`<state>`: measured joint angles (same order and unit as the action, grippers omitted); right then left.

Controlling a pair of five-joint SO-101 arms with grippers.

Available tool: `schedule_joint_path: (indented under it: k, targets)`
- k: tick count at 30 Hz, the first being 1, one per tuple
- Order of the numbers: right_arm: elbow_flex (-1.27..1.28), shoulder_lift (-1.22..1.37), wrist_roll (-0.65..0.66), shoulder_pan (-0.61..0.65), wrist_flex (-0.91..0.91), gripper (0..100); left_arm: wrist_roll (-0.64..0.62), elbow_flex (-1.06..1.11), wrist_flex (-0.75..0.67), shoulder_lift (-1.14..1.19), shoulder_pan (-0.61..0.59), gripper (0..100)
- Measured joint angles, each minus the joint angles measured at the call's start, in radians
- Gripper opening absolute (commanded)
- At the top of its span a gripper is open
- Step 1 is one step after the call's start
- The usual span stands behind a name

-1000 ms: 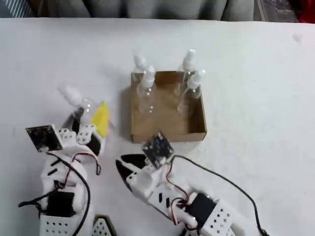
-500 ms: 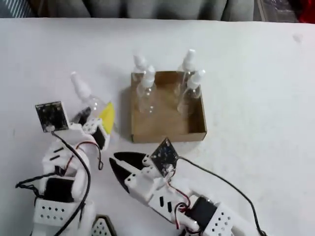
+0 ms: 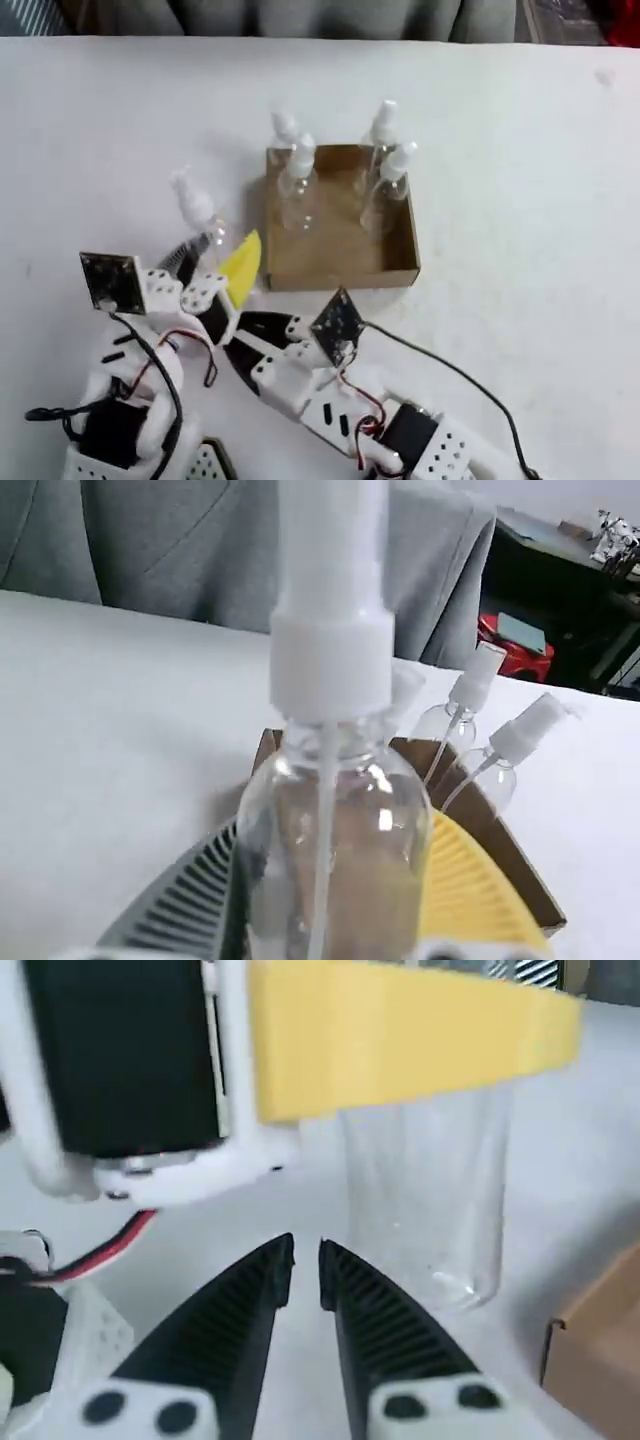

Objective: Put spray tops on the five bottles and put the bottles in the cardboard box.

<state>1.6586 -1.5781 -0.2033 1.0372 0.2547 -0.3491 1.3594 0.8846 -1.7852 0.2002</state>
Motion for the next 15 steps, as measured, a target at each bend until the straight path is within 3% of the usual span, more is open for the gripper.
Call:
schedule_joint_path:
  k: [7, 15]
  targets:
    - [0.003, 0.009, 0.0, -0.018, 0.0, 2.3, 0.126, -0.003, 0.121, -0.023, 0.0, 2]
    - [0.003, 0.009, 0.0, -0.035, 0.0, 2.3, 0.135, -0.003, 0.138, -0.023, 0.0, 2]
